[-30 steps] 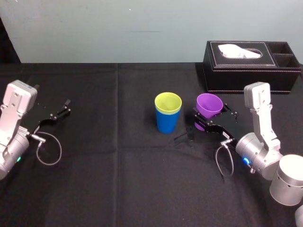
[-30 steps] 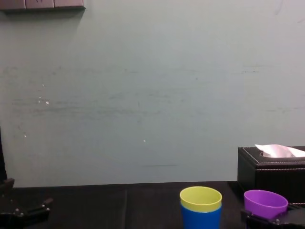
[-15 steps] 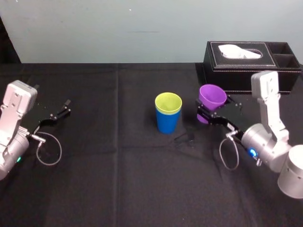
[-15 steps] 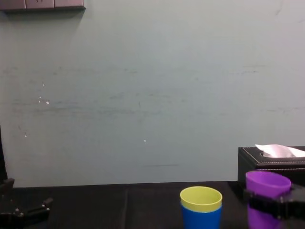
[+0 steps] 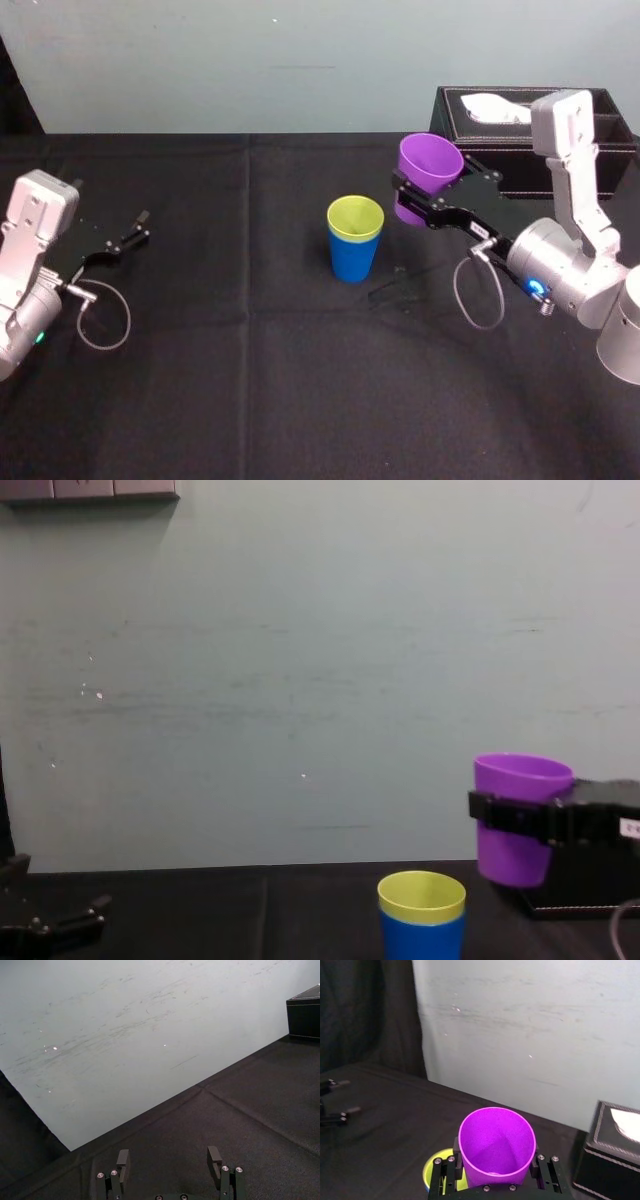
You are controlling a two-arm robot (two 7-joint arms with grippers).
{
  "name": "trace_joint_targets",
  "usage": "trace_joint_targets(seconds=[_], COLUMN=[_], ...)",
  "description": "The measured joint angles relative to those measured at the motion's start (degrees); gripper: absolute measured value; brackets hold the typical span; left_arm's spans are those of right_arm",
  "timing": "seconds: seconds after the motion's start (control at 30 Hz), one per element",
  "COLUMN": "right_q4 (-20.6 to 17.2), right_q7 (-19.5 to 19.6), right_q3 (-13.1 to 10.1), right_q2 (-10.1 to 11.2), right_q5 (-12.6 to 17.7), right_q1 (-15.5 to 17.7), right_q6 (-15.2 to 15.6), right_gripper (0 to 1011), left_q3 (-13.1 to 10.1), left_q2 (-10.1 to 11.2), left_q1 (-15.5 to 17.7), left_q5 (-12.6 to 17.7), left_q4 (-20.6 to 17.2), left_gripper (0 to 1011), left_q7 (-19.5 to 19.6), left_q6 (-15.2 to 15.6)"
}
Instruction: Stack the three plastic cups sequentially using one hand.
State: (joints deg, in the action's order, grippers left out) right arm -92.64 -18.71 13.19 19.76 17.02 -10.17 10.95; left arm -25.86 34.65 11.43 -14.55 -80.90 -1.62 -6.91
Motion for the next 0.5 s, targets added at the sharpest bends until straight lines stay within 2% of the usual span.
trace_joint_targets(seconds=[0.2, 0.5], right_q4=[-1.9, -2.3], right_q7=[-0.1, 0.4], right_q3=[1.8, 4.1], right_q2=[0.2, -0.5], right_q5=[0.6, 1.2], right_q1=[-1.1, -2.6], right_q6=[1.0, 2.8], right_gripper=[728, 728], left_q3=[0.0, 0.0], left_q2=[0.0, 0.0], left_q1=[0.0, 0.0], left_q5=[0.0, 0.0], left_q4=[0.0, 0.0], left_gripper=[1011, 1011], left_q7=[0.0, 0.0], left_q6=[0.0, 0.0])
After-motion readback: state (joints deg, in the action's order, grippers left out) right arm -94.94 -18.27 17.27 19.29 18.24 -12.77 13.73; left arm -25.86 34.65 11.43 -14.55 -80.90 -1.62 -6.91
